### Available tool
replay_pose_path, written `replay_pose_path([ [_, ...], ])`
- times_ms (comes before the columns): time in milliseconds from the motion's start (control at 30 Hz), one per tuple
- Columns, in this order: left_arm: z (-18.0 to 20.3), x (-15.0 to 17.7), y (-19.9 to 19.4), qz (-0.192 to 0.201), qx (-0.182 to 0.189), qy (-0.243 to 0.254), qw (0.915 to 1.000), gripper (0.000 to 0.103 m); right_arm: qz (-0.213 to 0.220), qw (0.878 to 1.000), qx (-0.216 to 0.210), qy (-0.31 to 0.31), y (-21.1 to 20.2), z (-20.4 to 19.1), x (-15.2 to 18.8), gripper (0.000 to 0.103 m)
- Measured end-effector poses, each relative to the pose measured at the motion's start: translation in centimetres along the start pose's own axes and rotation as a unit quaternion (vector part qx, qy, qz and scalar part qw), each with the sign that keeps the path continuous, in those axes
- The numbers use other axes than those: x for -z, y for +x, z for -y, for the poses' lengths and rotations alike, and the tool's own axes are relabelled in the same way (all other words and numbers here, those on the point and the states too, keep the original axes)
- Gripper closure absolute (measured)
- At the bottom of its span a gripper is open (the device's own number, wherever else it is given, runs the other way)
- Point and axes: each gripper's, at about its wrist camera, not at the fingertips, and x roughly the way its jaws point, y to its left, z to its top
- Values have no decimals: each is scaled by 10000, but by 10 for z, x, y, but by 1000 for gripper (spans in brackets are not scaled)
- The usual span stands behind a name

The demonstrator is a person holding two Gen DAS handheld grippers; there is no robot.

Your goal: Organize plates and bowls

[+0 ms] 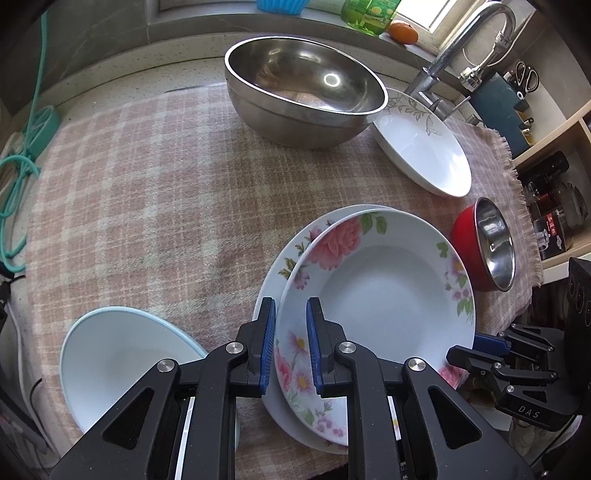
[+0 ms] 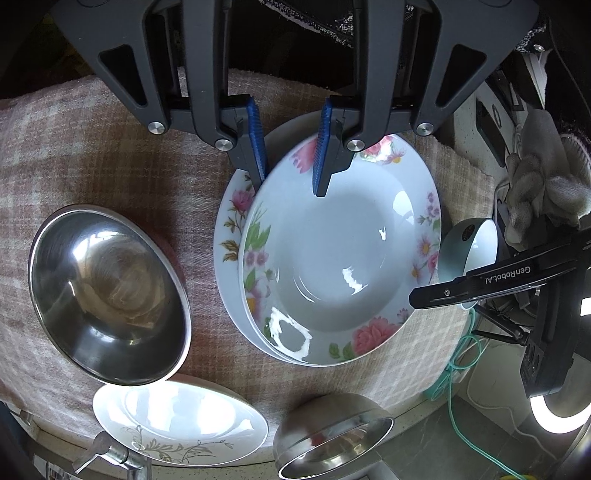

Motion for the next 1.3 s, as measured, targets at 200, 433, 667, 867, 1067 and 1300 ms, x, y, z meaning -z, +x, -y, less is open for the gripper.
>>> replay_pose_path([
  [200,-1,-2,0,5,26,-40,10000,88,52,10000,14,-5,-8,4,4,64],
  [433,-6,-6,-12,141,9,-138,9998,88,173,9998,12,-131,-23,4,6,64],
  [667,-5,-10,-28,361,47,-225,9991,88,628,9975,-20,-310,-56,4,5,47],
  [867,1,-12,-34,504,97,-275,9983,88,1116,9930,124,-372,-89,16,-8,39],
  [1067,11,-18,-34,607,168,-379,9973,88,1601,9867,153,-222,-114,44,-22,30],
  [1300,22,-29,-32,803,290,-625,9944,88,2017,9791,171,-174,-134,78,-43,28],
])
